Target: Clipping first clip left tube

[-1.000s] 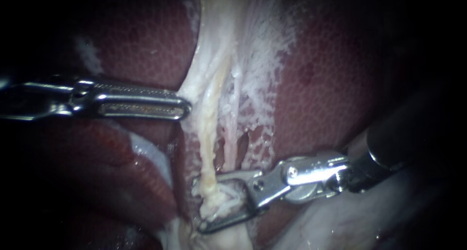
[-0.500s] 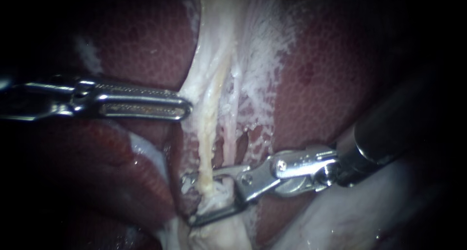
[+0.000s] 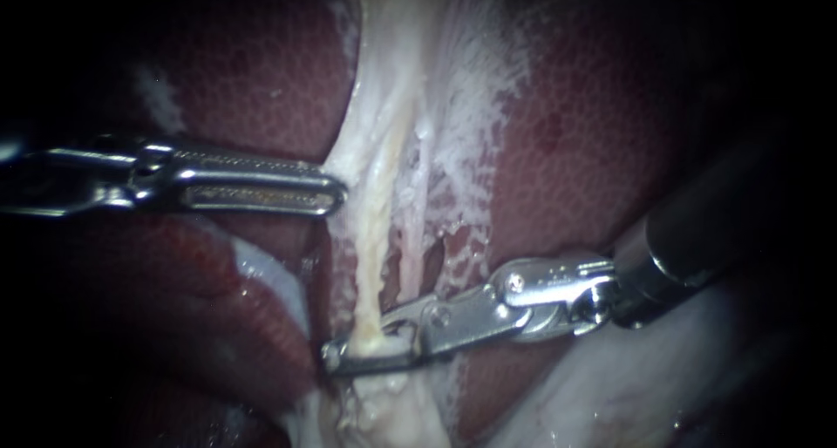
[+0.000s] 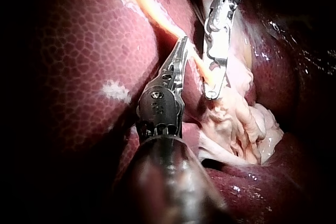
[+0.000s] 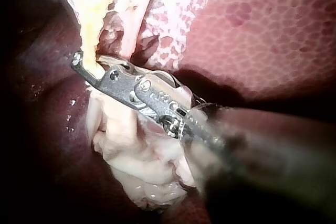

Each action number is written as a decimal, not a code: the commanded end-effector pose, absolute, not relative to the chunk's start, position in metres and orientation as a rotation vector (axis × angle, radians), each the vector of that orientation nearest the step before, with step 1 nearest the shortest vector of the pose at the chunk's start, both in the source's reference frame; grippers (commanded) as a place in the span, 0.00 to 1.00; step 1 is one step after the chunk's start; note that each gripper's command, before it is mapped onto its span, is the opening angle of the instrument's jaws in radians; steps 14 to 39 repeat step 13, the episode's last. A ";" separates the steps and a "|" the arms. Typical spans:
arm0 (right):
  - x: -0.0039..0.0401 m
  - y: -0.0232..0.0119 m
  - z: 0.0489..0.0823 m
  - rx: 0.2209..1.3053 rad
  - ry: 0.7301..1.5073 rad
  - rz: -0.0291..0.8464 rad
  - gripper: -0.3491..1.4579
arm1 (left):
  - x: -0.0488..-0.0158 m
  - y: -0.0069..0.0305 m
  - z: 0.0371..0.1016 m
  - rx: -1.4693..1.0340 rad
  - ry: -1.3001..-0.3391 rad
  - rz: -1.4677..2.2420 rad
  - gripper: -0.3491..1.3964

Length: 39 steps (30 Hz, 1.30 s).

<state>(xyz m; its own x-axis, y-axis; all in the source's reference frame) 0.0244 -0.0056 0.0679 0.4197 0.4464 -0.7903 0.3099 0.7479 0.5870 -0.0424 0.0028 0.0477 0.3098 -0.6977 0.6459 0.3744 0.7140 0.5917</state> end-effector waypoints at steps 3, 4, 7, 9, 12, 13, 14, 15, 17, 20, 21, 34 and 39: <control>0.0244 -0.0056 0.0680 0.765 1.167 0.097 0.00 | -0.0424 0.0028 0.0477 0.362 -1.033 -0.728 0.00; 0.0244 -0.0056 0.0680 0.766 1.167 0.097 0.00 | -0.0425 0.0028 0.0477 0.362 -1.033 -0.728 0.00; 0.0243 -0.0056 0.0680 0.766 1.167 0.096 0.00 | -0.0425 0.0028 0.0478 0.362 -1.033 -0.728 0.00; 0.0243 -0.0057 0.0680 0.769 1.165 0.101 0.00 | -0.0425 0.0028 0.0478 0.362 -1.033 -0.728 0.00; 0.0243 -0.0058 0.0681 0.768 1.162 0.099 0.01 | -0.0426 0.0028 0.0478 0.362 -1.033 -0.729 0.00; 0.0243 -0.0058 0.0681 0.768 1.162 0.099 0.01 | -0.0426 0.0028 0.0478 0.361 -1.033 -0.729 0.00; 0.0243 -0.0058 0.0681 0.768 1.162 0.099 0.01 | -0.0426 0.0028 0.0478 0.361 -1.033 -0.729 0.00; 0.0243 -0.0058 0.0681 0.768 1.162 0.099 0.01 | -0.0426 0.0028 0.0478 0.361 -1.033 -0.729 0.00; 0.0243 -0.0058 0.0681 0.768 1.162 0.099 0.01 | -0.0426 0.0028 0.0478 0.361 -1.033 -0.729 0.00; 0.0243 -0.0058 0.0681 0.768 1.162 0.099 0.01 | -0.0426 0.0028 0.0478 0.361 -1.033 -0.729 0.00; 0.0243 -0.0058 0.0681 0.768 1.162 0.099 0.01 | -0.0426 0.0028 0.0478 0.361 -1.033 -0.729 0.00; 0.0243 -0.0058 0.0681 0.768 1.162 0.099 0.01 | -0.0426 0.0028 0.0478 0.361 -1.033 -0.729 0.00; 0.0243 -0.0058 0.0681 0.768 1.162 0.099 0.01 | -0.0426 0.0028 0.0478 0.361 -1.033 -0.729 0.00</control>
